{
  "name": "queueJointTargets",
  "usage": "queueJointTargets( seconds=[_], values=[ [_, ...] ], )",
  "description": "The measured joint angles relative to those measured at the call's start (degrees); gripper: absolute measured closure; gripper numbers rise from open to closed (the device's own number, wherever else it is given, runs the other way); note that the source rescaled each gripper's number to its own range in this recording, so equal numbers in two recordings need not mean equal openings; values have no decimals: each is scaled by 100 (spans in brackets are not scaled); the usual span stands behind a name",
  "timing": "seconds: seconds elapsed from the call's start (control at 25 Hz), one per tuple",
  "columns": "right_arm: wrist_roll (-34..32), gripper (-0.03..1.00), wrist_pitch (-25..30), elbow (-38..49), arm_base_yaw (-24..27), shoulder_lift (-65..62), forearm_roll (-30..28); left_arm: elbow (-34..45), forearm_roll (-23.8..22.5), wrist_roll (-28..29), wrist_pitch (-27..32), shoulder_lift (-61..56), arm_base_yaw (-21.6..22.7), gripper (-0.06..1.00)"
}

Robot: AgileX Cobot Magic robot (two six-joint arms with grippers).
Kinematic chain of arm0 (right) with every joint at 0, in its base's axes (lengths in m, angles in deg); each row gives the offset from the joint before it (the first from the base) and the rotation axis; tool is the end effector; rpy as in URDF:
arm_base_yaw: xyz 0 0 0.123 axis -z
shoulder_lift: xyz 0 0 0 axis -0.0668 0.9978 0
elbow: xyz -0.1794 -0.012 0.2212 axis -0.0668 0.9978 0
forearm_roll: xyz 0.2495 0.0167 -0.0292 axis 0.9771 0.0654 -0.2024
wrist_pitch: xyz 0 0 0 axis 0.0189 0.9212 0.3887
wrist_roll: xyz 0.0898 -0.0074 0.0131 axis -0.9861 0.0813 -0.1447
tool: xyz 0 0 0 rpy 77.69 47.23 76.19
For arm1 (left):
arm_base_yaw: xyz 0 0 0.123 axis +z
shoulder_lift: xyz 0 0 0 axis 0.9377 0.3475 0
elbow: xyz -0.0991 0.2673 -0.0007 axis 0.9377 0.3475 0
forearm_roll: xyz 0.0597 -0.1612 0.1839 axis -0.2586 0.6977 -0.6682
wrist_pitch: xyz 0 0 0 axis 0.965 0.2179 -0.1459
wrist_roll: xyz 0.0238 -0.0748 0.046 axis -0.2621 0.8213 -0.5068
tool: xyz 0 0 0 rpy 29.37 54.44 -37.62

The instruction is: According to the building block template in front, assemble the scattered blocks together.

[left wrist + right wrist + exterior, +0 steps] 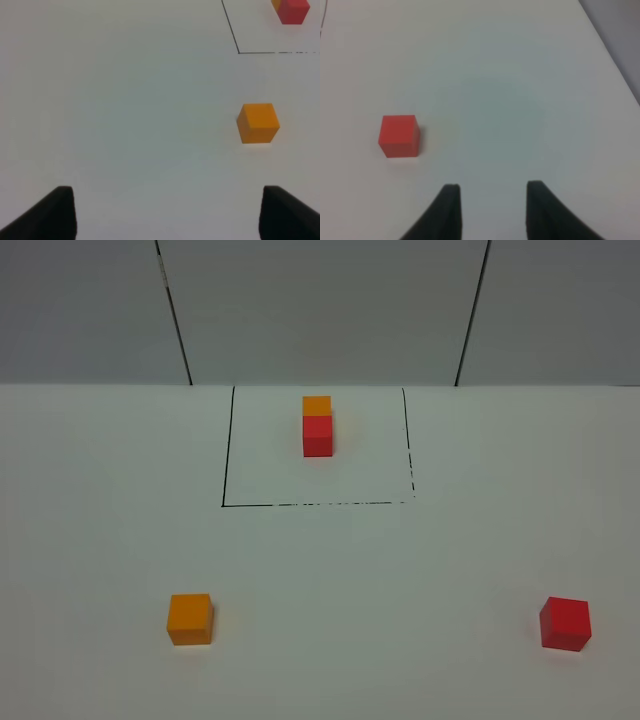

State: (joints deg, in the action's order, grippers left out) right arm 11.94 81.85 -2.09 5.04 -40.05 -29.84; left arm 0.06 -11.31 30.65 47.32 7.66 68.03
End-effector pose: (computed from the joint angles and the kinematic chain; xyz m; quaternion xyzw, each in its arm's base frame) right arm 0.0037 -0.0090 0.2781 0.0624 0.8609 -0.0307 0.5040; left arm -0.0050 0.0000 0.2812 0.0004 0.8424 -0.0151 0.5387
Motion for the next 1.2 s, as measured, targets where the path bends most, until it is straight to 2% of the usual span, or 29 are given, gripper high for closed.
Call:
queueJointTargets(
  seconds=[1.2],
  values=[
    [0,97,0,0,0,0,0,0,0,0,0,0,0,7]
  ],
)
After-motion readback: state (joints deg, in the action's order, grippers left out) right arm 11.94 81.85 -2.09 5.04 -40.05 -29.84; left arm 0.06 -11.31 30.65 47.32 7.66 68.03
